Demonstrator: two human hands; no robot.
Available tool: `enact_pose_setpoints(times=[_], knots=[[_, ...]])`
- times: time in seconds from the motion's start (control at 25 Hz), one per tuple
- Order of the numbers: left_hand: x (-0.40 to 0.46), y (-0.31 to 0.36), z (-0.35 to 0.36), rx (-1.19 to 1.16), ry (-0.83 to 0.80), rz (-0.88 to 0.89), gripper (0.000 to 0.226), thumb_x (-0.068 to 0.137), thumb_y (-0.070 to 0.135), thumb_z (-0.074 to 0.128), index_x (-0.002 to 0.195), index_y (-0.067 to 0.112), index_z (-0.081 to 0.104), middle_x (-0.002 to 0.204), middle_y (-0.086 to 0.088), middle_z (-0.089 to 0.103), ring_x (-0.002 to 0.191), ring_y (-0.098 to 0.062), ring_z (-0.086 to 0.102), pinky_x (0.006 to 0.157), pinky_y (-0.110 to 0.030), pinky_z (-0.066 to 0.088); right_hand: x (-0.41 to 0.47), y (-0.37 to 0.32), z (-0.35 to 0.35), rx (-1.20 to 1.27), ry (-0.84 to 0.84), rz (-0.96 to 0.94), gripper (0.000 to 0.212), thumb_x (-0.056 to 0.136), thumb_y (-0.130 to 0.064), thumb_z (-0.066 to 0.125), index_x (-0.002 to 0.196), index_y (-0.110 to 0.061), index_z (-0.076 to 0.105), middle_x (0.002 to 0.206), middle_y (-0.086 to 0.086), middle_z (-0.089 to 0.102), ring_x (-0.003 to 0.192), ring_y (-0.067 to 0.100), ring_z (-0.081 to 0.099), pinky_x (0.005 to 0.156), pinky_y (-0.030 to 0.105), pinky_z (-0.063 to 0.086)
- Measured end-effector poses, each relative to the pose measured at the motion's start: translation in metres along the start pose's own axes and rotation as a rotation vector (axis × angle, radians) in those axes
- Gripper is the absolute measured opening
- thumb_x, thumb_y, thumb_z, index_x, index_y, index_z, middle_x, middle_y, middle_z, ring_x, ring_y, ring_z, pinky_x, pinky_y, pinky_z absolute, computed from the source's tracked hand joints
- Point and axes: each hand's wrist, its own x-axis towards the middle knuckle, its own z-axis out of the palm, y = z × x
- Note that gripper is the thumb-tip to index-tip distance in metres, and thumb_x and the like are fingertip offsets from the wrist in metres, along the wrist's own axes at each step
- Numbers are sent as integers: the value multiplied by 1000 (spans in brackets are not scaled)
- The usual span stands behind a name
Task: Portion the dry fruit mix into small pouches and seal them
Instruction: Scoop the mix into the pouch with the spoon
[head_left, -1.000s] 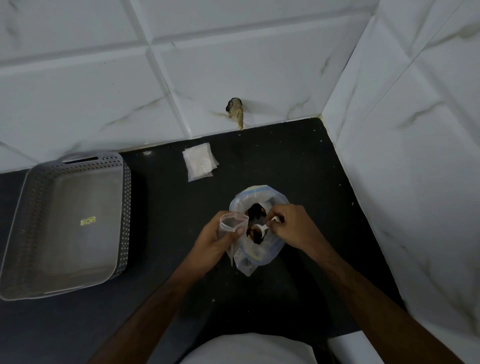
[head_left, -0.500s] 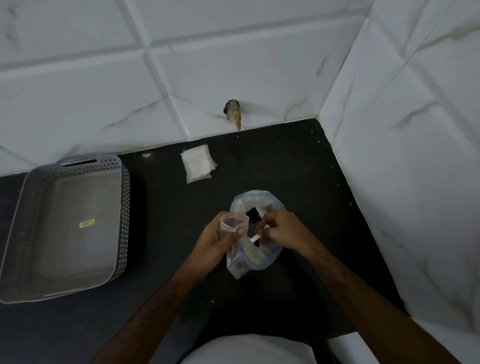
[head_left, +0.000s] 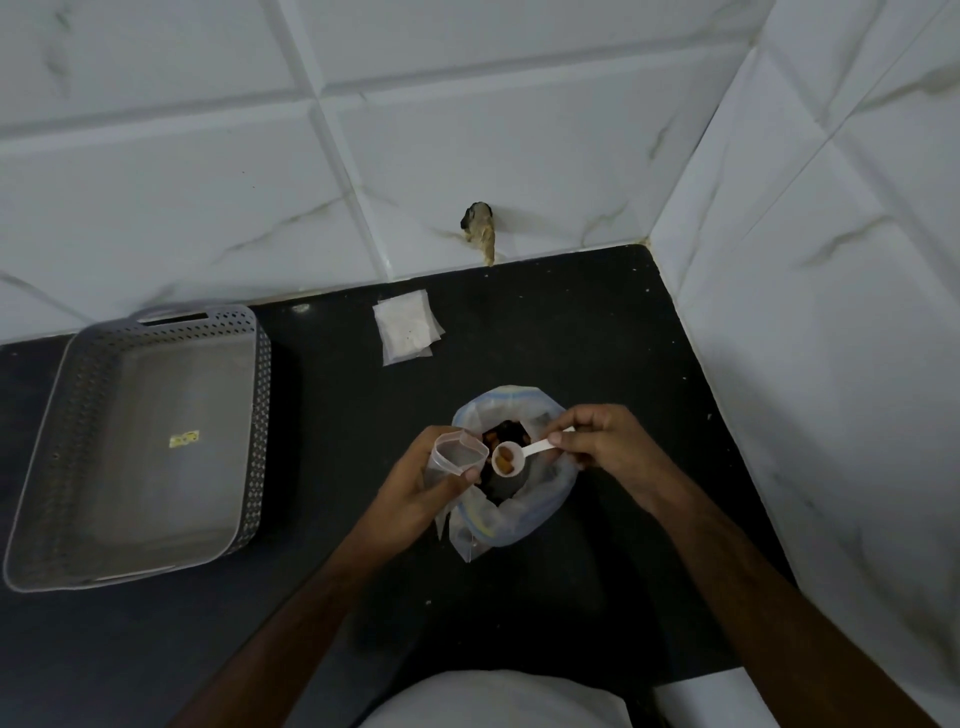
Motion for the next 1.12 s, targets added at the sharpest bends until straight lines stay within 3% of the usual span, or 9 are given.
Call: enact_pose_setpoints(times=[0.12, 0.28, 0.48, 0.6, 0.68, 0.84, 0.96, 1.04, 1.12], knots=[[-2, -5, -4, 39, 15, 33, 33, 93, 24, 69, 125, 16, 62, 122, -11, 64, 116, -30, 64, 99, -55, 52, -13, -14, -7, 45, 30, -65, 12, 94, -4, 64, 99, -8, 74, 84, 10, 77, 64, 3, 65, 65, 25, 48], [-4, -6, -4, 73, 33, 45, 29, 95, 22, 68, 123, 18, 62, 120, -9, 65, 115, -30, 64, 97, -53, 54, -33, -41, -3, 54, 66, -250, 13, 94, -2, 65, 100, -7, 75, 83, 9, 76, 68, 5, 66, 62, 19, 49], [-8, -1, -3, 9, 52, 31, 32, 93, 21, 67, 121, 8, 60, 112, -11, 66, 107, -25, 66, 89, -35, 55, -49, -64, 32, -305, 89, -567, 16, 93, -10, 70, 101, -22, 75, 88, -9, 74, 84, 7, 71, 75, 18, 56], [-9, 1, -4, -101, 68, 35, 38, 91, 25, 70, 119, 2, 58, 110, -23, 62, 103, -33, 66, 86, -41, 55, -49, -58, 52, -502, 78, -752, 15, 90, -21, 69, 103, -16, 77, 95, -11, 73, 92, -1, 66, 83, 11, 49], [-10, 1, -6, -108, 67, 59, 35, 93, 23, 69, 120, 3, 59, 114, -22, 64, 109, -39, 64, 93, -47, 53, -47, -50, 61, -613, 107, -863, 28, 89, -28, 58, 101, -11, 78, 96, -4, 74, 93, -4, 62, 88, 14, 47], [-12, -2, -9, -116, 85, 101, 27, 95, 12, 67, 121, 4, 61, 120, -17, 66, 114, -38, 63, 98, -47, 52, -42, -39, 60, -736, 79, -1022, 30, 86, 5, 58, 105, -7, 78, 102, 3, 72, 98, 15, 63, 88, 25, 47], [-13, -2, -12, -115, 82, 62, 25, 95, 13, 67, 119, 6, 60, 111, -11, 68, 104, -32, 66, 89, -44, 55, -47, -41, 62, -513, 135, -876, 22, 89, 1, 68, 103, -13, 79, 96, -6, 73, 92, 7, 66, 83, 17, 50], [-15, -1, -14, -106, 76, 55, 25, 94, 15, 66, 117, 6, 59, 103, -1, 68, 98, -19, 66, 84, -33, 54, -50, -46, 63, -230, 140, -619, 18, 90, -2, 71, 100, -15, 78, 89, -6, 74, 84, 7, 68, 76, 17, 52], [-16, 0, -15, -101, 81, 55, 29, 93, 16, 67, 119, 5, 59, 106, -1, 68, 102, -18, 66, 87, -31, 54, -48, -46, 59, 148, 126, -348, 15, 92, -2, 67, 100, -10, 76, 88, 4, 76, 79, 12, 67, 73, 22, 53]])
